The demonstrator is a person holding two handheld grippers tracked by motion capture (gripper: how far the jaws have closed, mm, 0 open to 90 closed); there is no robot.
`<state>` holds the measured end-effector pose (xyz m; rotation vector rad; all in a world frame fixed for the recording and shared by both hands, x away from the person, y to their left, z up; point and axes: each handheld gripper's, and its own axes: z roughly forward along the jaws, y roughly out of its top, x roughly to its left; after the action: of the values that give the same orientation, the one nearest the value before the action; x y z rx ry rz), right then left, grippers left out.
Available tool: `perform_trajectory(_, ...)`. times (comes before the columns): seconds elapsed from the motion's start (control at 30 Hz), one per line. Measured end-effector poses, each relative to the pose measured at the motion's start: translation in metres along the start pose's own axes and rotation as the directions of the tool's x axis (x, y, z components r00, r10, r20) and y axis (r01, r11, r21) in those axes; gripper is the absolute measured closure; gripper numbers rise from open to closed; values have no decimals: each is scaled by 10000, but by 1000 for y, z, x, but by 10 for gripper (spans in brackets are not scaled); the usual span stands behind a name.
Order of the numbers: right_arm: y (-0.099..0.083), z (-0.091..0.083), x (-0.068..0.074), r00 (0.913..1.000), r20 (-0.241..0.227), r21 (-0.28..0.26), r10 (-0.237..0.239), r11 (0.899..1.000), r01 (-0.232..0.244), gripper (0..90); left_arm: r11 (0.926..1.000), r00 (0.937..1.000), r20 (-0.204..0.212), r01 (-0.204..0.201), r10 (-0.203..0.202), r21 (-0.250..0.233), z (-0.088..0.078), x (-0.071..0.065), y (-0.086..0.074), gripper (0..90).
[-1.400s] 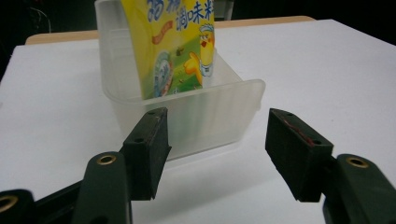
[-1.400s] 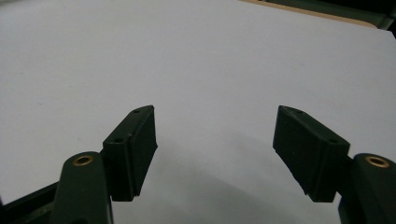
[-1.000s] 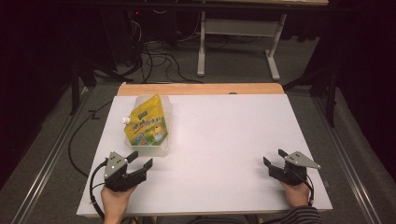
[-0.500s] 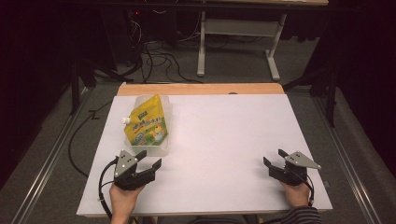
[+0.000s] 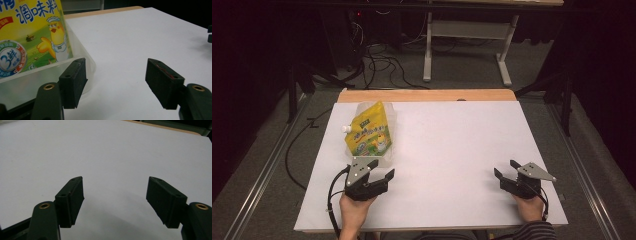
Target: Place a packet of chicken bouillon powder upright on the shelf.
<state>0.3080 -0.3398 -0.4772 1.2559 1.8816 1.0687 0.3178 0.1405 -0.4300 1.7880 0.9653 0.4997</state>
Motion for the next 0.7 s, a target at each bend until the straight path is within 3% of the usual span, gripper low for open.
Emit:
perform_trajectory(0.53,0,-1,0,10000,-14,-101,10,9999,-10,309,9998,9983,553,-171,168,52,25,-12,5,338)
perform_trajectory(0.7,1,1,-1,9998,12,163,200,9997,-200,309,9996,9970,730,-275,271,45,36,-15,4,339)
